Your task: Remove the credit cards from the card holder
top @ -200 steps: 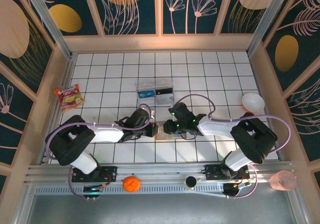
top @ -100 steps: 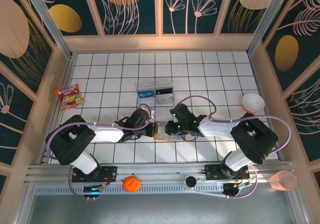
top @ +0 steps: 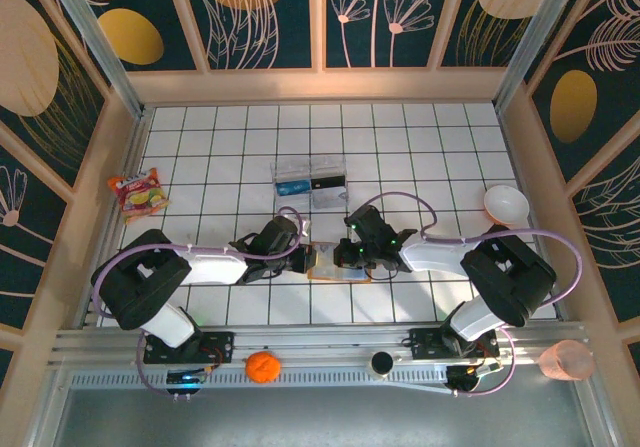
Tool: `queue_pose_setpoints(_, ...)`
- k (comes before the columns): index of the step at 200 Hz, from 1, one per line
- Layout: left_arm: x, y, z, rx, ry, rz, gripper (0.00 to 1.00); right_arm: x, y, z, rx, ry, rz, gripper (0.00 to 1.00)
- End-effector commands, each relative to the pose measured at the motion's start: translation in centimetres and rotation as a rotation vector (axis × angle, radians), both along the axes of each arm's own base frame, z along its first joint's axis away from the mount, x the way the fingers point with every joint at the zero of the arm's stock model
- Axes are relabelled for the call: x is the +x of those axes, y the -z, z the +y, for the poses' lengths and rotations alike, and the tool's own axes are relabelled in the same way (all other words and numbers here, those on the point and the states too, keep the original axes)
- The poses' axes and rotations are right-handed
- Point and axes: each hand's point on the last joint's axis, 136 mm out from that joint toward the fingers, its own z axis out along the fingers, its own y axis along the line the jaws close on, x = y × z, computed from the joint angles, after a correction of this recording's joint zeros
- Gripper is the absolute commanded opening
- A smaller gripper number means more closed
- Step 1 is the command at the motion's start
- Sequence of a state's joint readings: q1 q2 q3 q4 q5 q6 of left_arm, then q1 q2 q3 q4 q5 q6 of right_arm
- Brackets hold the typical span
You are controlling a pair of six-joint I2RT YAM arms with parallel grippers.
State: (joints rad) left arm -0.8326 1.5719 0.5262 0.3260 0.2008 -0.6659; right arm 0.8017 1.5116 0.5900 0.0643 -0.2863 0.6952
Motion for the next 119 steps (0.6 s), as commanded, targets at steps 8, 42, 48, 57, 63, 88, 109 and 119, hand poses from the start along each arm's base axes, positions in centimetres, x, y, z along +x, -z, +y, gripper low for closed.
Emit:
queue_pose_setpoints(8, -1.4, 2.7, 2.3, 0.1, -0.028, 0.065, 0.0, -0.8, 0.6, -1.4, -0.035, 0.02, 0.009, 0.0)
queue_pose_setpoints(42, -1.5, 2.8, 2.5, 0.1, -0.032, 0.065, 0.0, -1.1, 0.6, -2.6, -0.069, 0.044, 0.002, 0.0)
queue_pose_setpoints(48, -1.5, 2.8, 2.5, 0.1, -0.032, 0.065, 0.0, -1.1, 0.5, -2.8, -0.073, 0.046, -0.001, 0.0)
queue_pose_setpoints(57, -1.5, 2.8, 2.4, 0.098, -0.032, 0.065, 0.0, -1.2, 0.3, -2.8, -0.069, 0.045, -0.003, 0.0)
queue_pose_setpoints(63, -1.5, 2.8, 2.4, 0.096, -0.029, 0.066, 0.0, -1.2, 0.0, -2.5, -0.052, 0.036, -0.004, 0.0)
queue_pose_setpoints(88, -1.7, 2.9, 2.2, 0.089, -0.024, 0.08, 0.0, -1.4, -2.3, -0.1, 0.077, -0.04, 0.002, 0.12)
queue_pose_setpoints(109, -1.7, 2.8, 2.2, 0.084, -0.031, 0.085, 0.0, -1.6, -2.5, 0.8, 0.11, -0.068, 0.038, 0.2)
queue_pose_setpoints(119, -1.7, 2.6, 2.2, 0.08, -0.033, 0.083, 0.0, -1.8, -2.4, 1.1, 0.128, -0.076, 0.057, 0.2)
